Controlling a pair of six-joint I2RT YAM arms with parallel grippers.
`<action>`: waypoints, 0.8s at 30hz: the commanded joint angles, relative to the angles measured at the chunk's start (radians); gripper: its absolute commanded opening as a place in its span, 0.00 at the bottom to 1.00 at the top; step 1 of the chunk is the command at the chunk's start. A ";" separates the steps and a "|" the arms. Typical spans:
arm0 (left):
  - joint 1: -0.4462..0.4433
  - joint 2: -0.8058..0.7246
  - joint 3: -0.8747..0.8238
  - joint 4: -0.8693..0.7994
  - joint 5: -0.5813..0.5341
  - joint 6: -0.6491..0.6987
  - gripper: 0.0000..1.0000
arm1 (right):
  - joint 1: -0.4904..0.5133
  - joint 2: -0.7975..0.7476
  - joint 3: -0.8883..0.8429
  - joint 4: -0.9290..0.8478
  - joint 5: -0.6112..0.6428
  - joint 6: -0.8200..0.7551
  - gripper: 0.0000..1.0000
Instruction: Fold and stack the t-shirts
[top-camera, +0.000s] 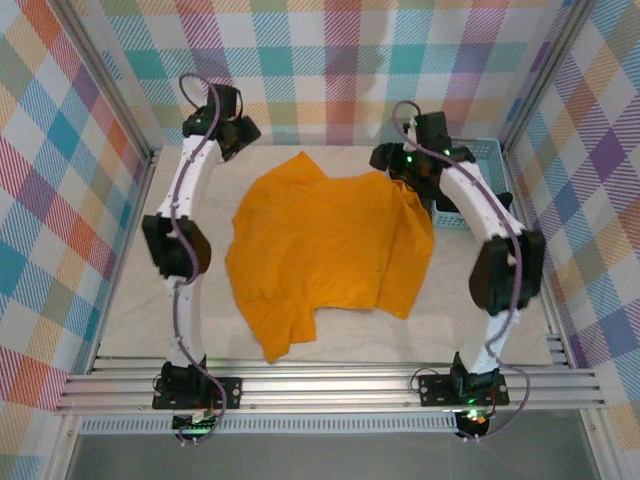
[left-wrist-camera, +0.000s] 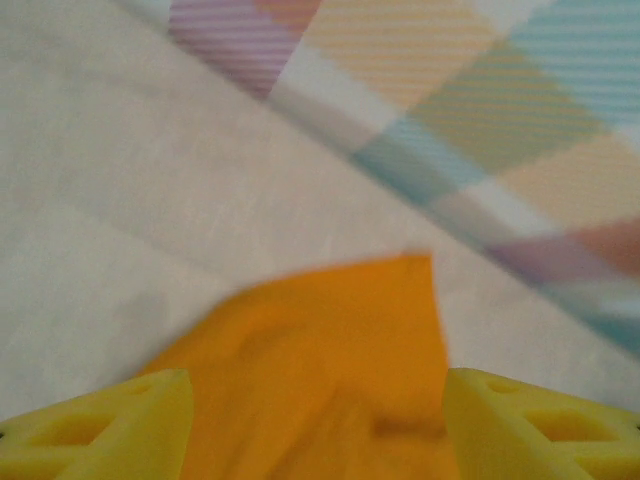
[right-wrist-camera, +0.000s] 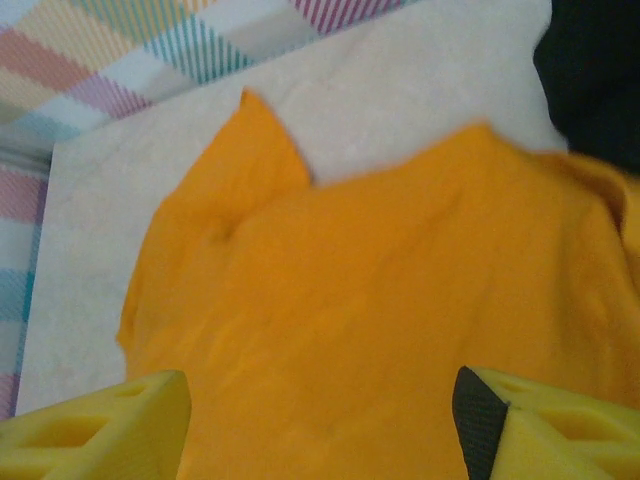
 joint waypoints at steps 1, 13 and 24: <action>-0.016 -0.407 -0.374 0.020 -0.020 -0.031 0.65 | 0.057 -0.218 -0.206 0.025 0.055 0.035 0.69; -0.143 -0.692 -1.215 0.217 0.191 -0.227 0.62 | 0.140 -0.796 -0.935 -0.155 0.181 0.338 0.57; -0.150 -0.126 -0.769 0.243 0.159 -0.303 0.60 | 0.097 -0.465 -0.799 0.012 0.151 0.271 0.50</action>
